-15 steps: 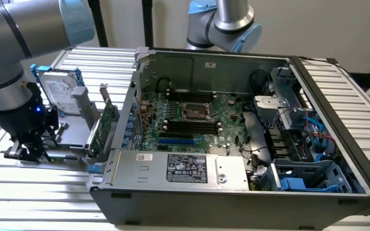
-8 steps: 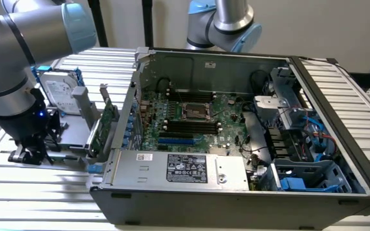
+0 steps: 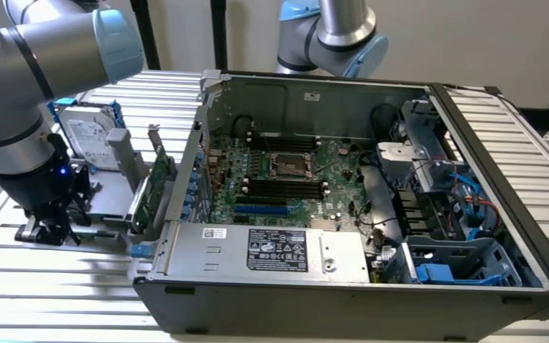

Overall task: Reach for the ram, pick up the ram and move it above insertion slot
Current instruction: 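Pick up the ram and move it above insertion slot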

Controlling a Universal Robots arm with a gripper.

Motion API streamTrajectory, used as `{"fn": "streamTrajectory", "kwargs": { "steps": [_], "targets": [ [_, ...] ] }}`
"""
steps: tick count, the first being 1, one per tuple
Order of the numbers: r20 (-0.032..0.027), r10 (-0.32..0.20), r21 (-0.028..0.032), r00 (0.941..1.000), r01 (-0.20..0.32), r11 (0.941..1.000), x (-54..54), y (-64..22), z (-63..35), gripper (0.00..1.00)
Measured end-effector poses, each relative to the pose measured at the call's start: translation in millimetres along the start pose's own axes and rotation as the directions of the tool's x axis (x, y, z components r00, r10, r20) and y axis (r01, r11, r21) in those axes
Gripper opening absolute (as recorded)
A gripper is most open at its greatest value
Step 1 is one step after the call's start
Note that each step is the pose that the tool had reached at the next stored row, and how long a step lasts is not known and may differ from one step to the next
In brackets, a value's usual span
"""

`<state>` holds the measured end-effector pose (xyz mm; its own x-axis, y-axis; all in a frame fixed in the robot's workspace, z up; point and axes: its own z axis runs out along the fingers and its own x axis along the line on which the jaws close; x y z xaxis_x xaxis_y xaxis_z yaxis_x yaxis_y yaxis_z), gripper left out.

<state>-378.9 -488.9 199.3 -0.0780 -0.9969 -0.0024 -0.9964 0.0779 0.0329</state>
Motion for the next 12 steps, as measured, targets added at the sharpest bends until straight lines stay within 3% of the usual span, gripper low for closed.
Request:
{"fn": "streamTrajectory", "kwargs": {
  "steps": [3, 5, 7, 8, 12],
  "targets": [
    [0.0000, -0.002, 0.0001, 1.0000, 0.002, 1.0000, -0.8, 0.3, 0.5, 0.42],
    [-0.0002, -0.003, -0.0001, 1.0000, 0.003, 1.0000, -1.0, 0.4, 0.6, 0.34],
    [-0.0003, -0.003, -0.0002, 1.0000, 0.003, 1.0000, -1.1, 0.4, 0.8, 0.34],
    [-0.0002, -0.003, -0.0001, 1.0000, 0.003, 1.0000, -1.1, 0.4, 0.9, 0.27],
    [-0.0001, -0.003, 0.0000, 1.0000, 0.003, 1.0000, -1.1, 0.4, 1.0, 0.27]
  ]
}}
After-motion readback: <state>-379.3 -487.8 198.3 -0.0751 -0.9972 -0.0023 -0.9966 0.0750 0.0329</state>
